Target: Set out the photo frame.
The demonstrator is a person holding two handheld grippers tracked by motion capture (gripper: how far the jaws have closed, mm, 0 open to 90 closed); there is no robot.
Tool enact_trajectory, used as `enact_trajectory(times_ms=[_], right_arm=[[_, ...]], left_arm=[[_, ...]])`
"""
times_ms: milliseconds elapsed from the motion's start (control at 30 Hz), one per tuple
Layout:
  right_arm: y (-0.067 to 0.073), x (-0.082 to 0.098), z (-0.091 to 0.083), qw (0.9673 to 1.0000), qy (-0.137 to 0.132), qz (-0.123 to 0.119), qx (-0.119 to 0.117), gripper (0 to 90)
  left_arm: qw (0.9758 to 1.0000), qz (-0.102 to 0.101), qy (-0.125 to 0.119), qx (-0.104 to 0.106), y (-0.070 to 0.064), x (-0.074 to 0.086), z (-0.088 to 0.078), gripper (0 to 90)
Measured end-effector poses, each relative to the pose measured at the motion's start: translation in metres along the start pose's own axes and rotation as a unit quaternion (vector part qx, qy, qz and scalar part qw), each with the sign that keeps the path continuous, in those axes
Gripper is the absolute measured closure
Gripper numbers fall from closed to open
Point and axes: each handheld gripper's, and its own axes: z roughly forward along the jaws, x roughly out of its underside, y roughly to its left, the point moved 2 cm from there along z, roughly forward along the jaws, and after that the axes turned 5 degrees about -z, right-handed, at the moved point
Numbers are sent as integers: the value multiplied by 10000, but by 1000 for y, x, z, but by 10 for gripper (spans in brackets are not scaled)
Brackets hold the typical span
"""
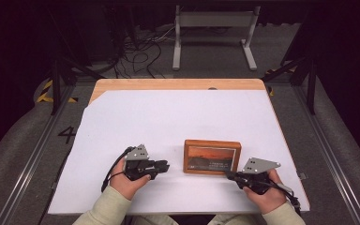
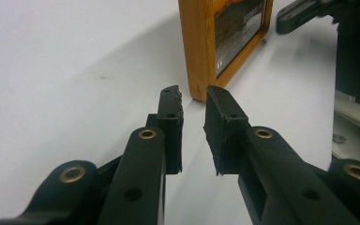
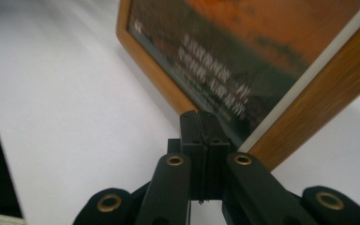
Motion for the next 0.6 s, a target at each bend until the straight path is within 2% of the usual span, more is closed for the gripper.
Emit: enact_trajectory(times_ms=[133,167,233,300,367,400,467,533,567,600], right_arm=[[-6,-4,-24,9995,-305,15,83,826],[-7,-4,-27,9993,-352,50,87,804],[-14,0,-38,9987,-451,110,226,767],[-23,2,-47,9974,-589,193,379,690],[-29,3,-54,9961,-679,218,516,612],[-29,3,-54,9961,-679,218,516,612],[-35,4,-60,9945,-772,247,659,533],[-41,6,-65,9939,-795,270,710,493],[-41,6,-65,9939,-795,270,710,493],[-47,8,-68,9930,-819,298,796,469]], left_arm=[[9999,-57,-78,-90,0,4,-12,728],[9998,-78,-126,-168,1,7,-18,718],[9993,-82,-203,-288,3,9,-28,677],[9984,-147,-337,-420,6,12,-38,634],[9978,-179,-404,-502,8,13,-45,591],[9978,-179,-404,-502,8,13,-45,588],[9968,-187,-496,-593,11,16,-53,575],[9958,-174,-517,-739,14,19,-59,554],[9958,-174,-517,-739,14,19,-59,533],[9953,-126,-518,-808,16,20,-61,533]])
